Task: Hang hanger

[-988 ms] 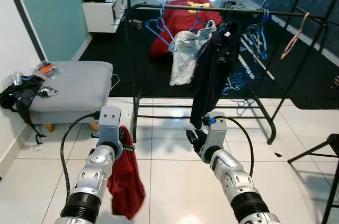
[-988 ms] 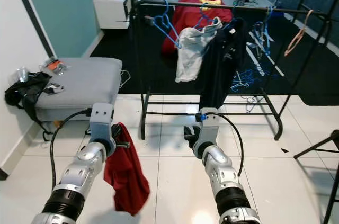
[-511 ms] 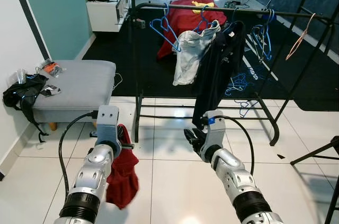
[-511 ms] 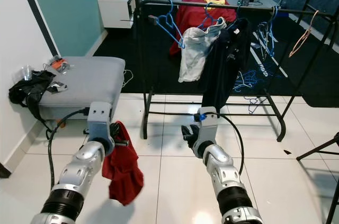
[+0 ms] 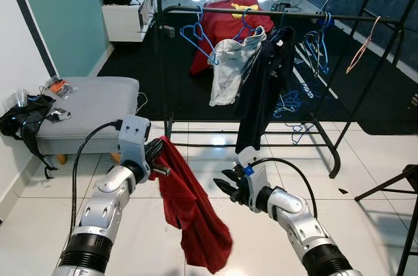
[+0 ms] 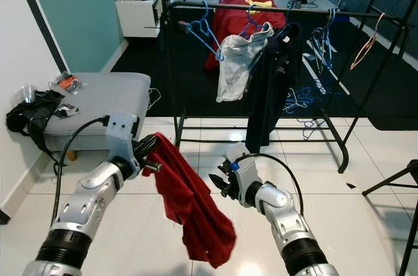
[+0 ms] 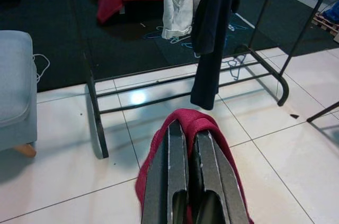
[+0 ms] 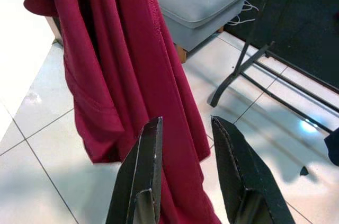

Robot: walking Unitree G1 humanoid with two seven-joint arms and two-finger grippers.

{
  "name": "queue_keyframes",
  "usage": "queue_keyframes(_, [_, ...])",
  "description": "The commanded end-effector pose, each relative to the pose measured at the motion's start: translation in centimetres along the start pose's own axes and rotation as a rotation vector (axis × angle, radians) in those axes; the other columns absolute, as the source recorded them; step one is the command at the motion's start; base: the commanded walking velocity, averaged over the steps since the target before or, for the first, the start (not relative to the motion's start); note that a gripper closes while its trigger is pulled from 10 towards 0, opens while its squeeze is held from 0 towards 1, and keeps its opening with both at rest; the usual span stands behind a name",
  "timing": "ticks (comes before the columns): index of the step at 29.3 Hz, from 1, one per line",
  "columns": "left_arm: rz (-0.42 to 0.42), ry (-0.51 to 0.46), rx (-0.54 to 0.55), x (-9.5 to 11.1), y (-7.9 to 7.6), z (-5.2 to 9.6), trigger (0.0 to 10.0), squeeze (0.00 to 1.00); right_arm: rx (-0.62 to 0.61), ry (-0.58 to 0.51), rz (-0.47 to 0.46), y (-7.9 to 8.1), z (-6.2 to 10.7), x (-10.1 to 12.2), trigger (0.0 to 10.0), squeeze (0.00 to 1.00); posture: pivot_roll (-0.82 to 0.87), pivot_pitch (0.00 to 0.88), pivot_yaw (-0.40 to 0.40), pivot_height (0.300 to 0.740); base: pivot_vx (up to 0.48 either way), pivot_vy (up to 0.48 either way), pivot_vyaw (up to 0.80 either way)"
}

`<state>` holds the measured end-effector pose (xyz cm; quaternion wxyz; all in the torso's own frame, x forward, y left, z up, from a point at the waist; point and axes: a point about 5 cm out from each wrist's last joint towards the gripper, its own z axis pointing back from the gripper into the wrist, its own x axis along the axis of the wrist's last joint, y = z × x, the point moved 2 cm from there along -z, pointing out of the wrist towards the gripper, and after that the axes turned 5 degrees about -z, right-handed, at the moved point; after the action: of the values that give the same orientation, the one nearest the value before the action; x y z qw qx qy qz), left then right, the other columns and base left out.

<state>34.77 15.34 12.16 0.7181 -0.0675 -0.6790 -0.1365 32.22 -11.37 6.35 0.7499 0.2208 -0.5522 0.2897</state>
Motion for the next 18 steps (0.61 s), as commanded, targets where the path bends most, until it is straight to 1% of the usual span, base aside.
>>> queue_keyframes(1, [0.013,-0.003,0.036,0.3,0.5,-0.2,10.0,0.0,0.008,-0.054,-0.01,0.7,-0.4,0.9,10.0,0.0,-0.05,0.0,-0.02,0.74,0.0,0.0,0.0])
queue_keyframes(5, [0.013,-0.003,0.036,0.3,0.5,-0.2,10.0,0.0,0.008,-0.054,-0.01,0.7,-0.4,0.9,10.0,0.0,-0.05,0.0,-0.02,0.74,0.0,0.0,0.0])
queue_keyframes(6, [0.021,-0.044,-0.008,1.2,0.2,-0.1,10.0,0.0,0.026,-0.089,-0.042,0.9,-0.4,1.5,10.0,0.0,-0.04,0.0,-0.032,0.74,0.0,0.0,0.0])
queue_keyframes(8, [0.021,-0.044,-0.008,1.2,0.2,-0.1,10.0,0.0,0.026,-0.089,-0.042,0.9,-0.4,1.5,10.0,0.0,-0.04,0.0,-0.032,0.74,0.0,0.0,0.0])
queue_keyframes(9, [0.038,-0.105,-0.064,3.0,0.3,0.0,10.0,0.0,0.058,-0.136,-0.059,0.9,-0.4,2.5,10.0,1.0,-0.04,0.0,-0.044,0.74,0.0,0.0,0.0])
queue_keyframes(10, [0.038,-0.105,-0.064,3.0,0.3,0.0,10.0,0.0,0.058,-0.136,-0.059,0.9,-0.4,2.5,10.0,1.0,-0.04,0.0,-0.044,0.74,0.0,0.0,0.0])
queue_keyframes(11, [0.046,-0.179,-0.145,5.2,0.1,0.3,10.0,0.0,0.099,-0.149,-0.041,0.8,-0.3,3.0,10.0,1.0,-0.04,0.0,-0.042,0.74,0.0,0.0,0.0])
queue_keyframes(12, [0.025,-0.24,-0.232,7.0,-0.2,0.7,10.0,0.0,0.099,-0.147,-0.015,0.5,-0.2,3.2,10.0,1.0,-0.04,0.0,-0.041,0.74,0.0,0.0,0.0])
queue_keyframes(15, [0.025,-0.24,-0.232,7.0,-0.2,0.7,10.0,0.0,0.099,-0.147,-0.015,0.5,-0.2,3.2,10.0,1.0,-0.04,0.0,-0.041,0.74,0.0,0.0,0.0])
queue_keyframes(16, [-0.001,-0.278,-0.3,8.1,-0.6,1.2,10.0,0.0,0.088,-0.148,-0.005,0.2,-0.1,3.3,10.0,1.0,-0.04,0.0,-0.042,0.74,0.0,0.0,0.0])
queue_keyframes(17, [-0.001,-0.278,-0.3,8.1,-0.6,1.2,10.0,0.0,0.088,-0.148,-0.005,0.2,-0.1,3.3,10.0,1.0,-0.04,0.0,-0.042,0.74,0.0,0.0,0.0])
queue_keyframes(18, [-0.025,-0.297,-0.364,8.6,-1.0,1.6,10.0,0.0,0.067,-0.157,-0.01,-0.1,-0.1,3.4,10.0,1.0,-0.04,0.0,-0.042,0.74,0.0,0.0,0.0])
